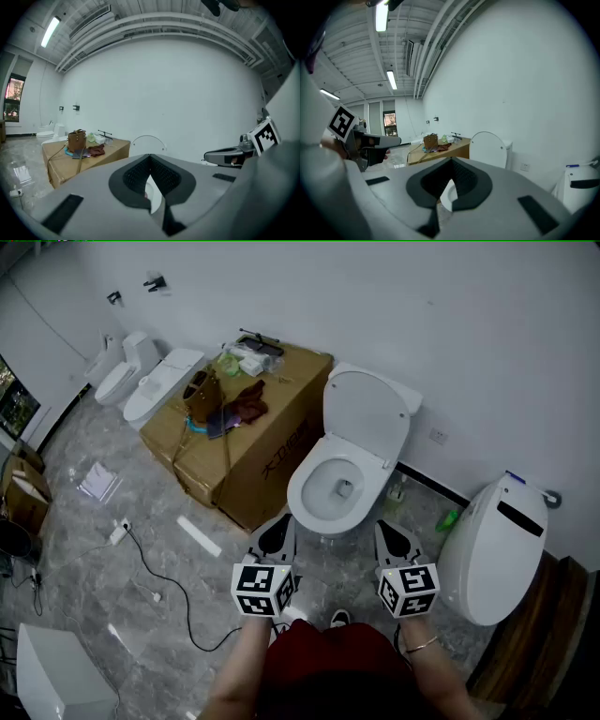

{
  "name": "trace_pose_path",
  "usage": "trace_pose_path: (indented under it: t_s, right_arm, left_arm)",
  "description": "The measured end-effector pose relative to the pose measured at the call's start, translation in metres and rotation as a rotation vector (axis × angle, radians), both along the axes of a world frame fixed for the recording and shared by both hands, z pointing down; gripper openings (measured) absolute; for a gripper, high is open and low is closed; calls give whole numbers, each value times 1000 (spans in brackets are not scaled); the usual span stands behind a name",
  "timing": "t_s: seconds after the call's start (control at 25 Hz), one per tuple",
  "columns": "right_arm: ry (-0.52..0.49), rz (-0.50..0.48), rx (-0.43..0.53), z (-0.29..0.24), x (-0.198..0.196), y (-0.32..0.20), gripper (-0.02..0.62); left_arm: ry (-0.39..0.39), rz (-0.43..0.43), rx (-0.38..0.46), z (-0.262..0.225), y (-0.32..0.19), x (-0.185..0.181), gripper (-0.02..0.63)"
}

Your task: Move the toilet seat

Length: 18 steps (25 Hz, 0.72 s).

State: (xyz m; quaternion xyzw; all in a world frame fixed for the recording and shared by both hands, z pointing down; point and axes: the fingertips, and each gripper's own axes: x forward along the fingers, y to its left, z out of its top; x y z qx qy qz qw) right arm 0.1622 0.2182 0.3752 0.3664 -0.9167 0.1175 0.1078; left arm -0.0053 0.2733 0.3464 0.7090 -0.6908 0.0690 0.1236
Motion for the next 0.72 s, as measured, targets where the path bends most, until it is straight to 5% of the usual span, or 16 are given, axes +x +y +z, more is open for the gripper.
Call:
trace_pose_path:
  t_s: [0.72]
  right_arm:
    - [-9, 38, -73, 23, -3, -38, 15]
  left_arm:
    - [-13, -10, -43, 17, -41, -13, 28]
